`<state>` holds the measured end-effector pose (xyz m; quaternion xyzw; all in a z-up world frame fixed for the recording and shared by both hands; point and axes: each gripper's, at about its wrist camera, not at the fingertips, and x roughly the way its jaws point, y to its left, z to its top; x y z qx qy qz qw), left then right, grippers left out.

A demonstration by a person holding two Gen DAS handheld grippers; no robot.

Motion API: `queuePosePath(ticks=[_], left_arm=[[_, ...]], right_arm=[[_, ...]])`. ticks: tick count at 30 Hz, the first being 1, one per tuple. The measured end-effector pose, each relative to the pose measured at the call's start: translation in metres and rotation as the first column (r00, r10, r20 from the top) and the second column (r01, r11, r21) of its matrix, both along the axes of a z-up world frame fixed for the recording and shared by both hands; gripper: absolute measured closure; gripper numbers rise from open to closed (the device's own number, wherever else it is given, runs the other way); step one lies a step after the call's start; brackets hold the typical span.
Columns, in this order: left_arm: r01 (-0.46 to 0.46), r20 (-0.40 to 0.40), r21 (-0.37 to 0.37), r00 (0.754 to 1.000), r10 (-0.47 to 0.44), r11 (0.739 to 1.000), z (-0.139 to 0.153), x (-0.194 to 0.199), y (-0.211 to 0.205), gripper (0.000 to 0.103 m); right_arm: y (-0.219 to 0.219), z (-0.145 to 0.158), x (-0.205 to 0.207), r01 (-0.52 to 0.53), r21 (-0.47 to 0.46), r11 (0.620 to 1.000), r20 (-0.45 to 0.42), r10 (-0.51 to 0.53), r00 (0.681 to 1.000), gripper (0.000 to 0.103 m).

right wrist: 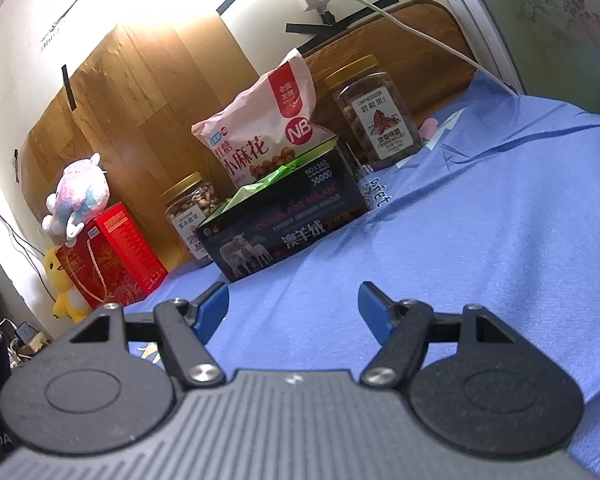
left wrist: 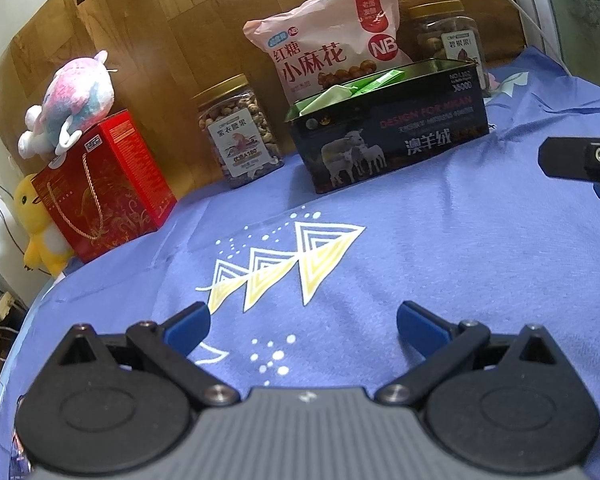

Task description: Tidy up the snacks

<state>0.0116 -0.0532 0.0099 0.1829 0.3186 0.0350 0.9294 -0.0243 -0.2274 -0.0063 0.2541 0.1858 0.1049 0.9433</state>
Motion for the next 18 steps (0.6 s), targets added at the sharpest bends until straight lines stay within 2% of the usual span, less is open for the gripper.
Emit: queuePosePath(ticks=[11, 18], left_arm=[[0.031, -0.018, 0.011, 0.999, -0.031, 0.999, 0.0, 0.006, -0.013, 0.0], [0.08, -0.022, -0.013, 0.997, -0.08, 0.997, 0.003, 0.007, -0.02, 0.0]], right_arm=[[-0.013, -0.002, 0.002, 0.004, 0.033, 0.999, 0.001, -0.004, 1.0, 0.029], [-0.02, -0.002, 0.004, 0.014, 0.045, 0.999, 0.006, -0.014, 1.0, 0.029]])
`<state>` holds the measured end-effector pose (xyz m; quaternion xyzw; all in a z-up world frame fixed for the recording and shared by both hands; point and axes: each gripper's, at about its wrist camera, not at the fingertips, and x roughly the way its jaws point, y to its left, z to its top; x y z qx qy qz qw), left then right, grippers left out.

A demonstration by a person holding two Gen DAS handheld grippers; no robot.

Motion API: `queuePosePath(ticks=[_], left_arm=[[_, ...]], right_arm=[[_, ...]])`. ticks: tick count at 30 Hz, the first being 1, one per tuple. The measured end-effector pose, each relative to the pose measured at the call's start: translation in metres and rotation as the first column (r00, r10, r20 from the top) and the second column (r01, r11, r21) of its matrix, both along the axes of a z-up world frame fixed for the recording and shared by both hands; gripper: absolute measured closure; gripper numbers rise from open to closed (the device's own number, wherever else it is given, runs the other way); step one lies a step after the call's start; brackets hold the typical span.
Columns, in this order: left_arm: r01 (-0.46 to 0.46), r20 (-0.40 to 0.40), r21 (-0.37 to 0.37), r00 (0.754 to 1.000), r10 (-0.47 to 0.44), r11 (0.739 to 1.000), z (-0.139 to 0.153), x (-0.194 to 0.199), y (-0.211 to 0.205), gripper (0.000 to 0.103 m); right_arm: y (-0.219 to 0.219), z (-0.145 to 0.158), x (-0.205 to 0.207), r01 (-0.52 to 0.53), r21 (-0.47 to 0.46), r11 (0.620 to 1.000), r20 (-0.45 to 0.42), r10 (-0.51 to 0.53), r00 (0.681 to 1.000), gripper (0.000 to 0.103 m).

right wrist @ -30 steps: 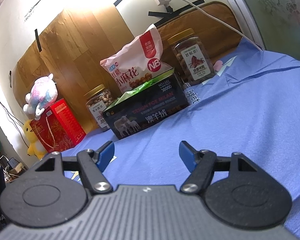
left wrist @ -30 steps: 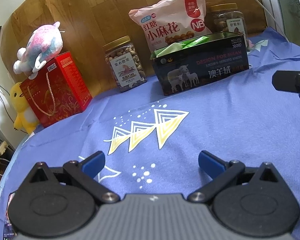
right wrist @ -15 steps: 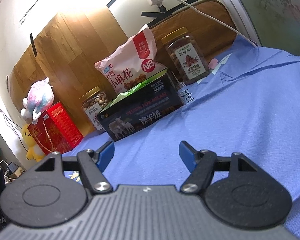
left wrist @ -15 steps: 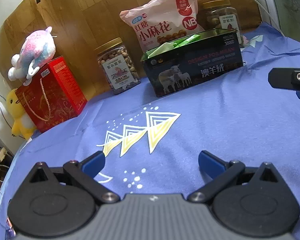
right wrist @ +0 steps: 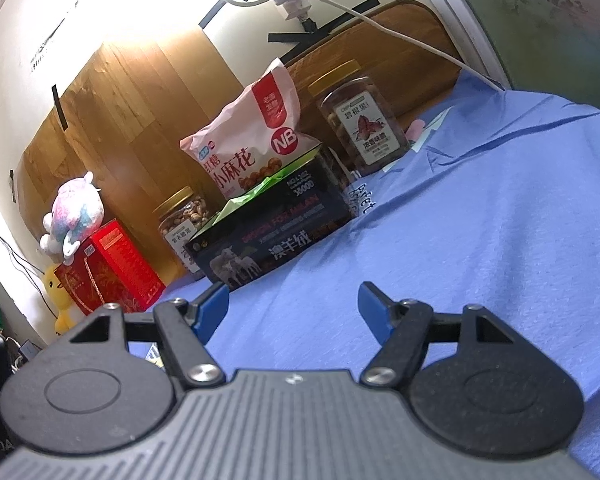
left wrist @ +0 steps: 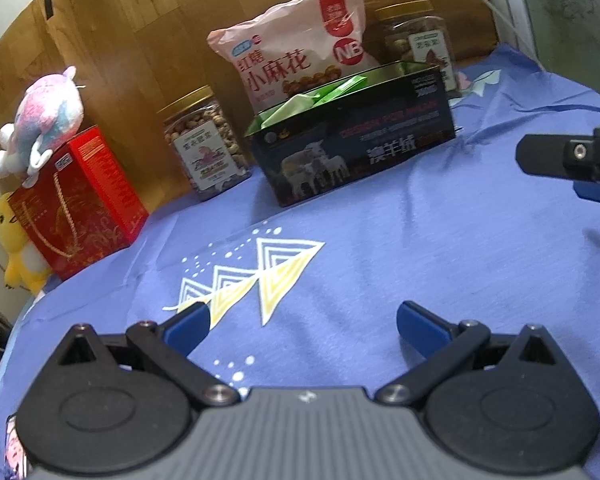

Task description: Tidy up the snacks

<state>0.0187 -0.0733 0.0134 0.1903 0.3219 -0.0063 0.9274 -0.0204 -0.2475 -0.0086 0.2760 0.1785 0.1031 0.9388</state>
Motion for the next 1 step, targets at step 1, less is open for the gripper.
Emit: queuePosePath(ticks=[1], left_arm=[[0.009, -0.002, -0.009, 1.0, -0.009, 1.0, 0.0015, 0.0006, -0.0006, 0.0]], right_arm=[[-0.001, 0.0006, -0.0004, 0.002, -0.006, 1.0, 0.004, -0.002, 1.0, 0.029]])
